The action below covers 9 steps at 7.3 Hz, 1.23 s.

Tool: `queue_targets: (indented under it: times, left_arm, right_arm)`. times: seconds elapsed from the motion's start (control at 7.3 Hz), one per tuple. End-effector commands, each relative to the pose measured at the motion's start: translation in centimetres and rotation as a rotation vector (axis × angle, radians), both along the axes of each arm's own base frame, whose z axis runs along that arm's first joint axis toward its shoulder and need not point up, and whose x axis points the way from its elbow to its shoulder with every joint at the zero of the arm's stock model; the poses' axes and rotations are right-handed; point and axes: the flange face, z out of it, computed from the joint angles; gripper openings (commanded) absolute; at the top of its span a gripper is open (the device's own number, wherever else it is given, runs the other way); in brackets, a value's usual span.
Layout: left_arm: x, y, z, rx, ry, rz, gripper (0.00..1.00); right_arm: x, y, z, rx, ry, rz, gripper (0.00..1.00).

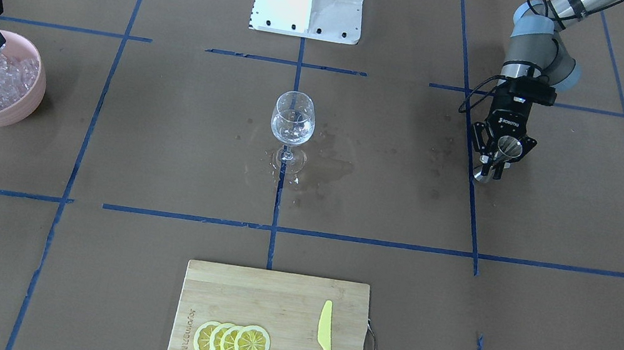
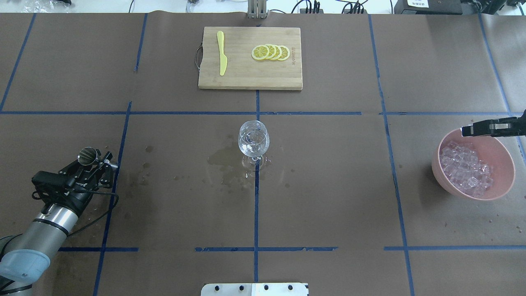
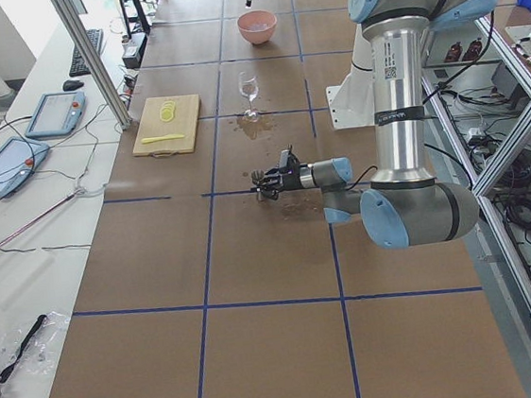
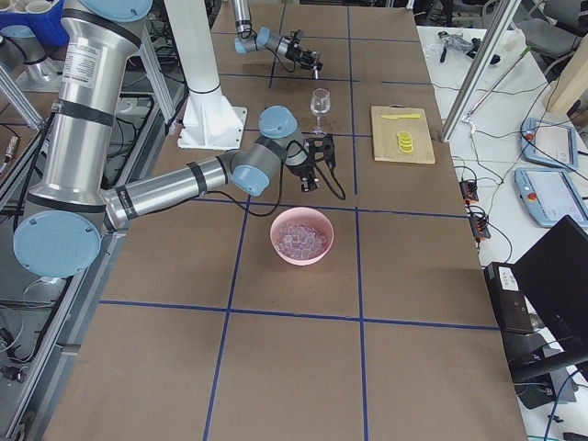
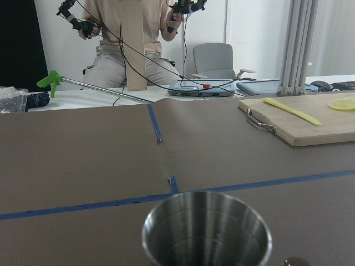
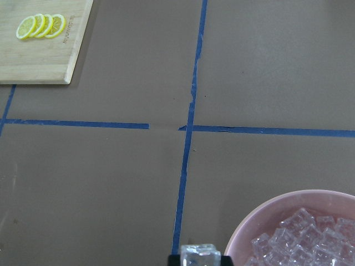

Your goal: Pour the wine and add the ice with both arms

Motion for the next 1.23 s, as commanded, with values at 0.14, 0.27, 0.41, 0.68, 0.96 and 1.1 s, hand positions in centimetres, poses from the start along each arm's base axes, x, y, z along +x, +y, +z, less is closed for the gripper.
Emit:
queue_targets:
  times: [0.14, 0.27, 0.41, 0.68, 0.96, 1.1]
  left_arm:
    - [-0.1, -0.1, 0.2, 0.000, -0.006, -0.002, 0.96]
    - [0.0, 0.0, 0.1, -0.002, -0.004, 0.007, 1.00]
    - [0.0, 0.0, 0.0, -0.008, 0.001, 0.031, 1.00]
    - [-1.8, 0.8, -0.5, -0.025, 0.009, 0.108, 1.00]
    - [-4.5, 1.4, -0.5, -0.031, -0.010, 0.113, 1.00]
    - [-4.1, 1.5, -0.5, -0.044, -0.021, 0.148, 1.00]
  right_arm:
    - [-0.4, -0.6, -1.1, 0.023, -0.014, -0.002, 0.00]
    - [-0.5, -0.8, -1.3, 0.027, -0.017, -0.002, 0.00]
    - [-0.6, -0.9, -1.6, 0.032, -0.022, -0.003, 0.00]
    - [-1.0, -1.5, -2.3, 0.042, -0.034, -0.001, 0.00]
    - [-1.5, -2.2, -3.0, 0.050, -0.044, 0.000, 0.00]
    - [-1.8, -2.2, -3.3, 0.033, -0.057, 0.006, 0.00]
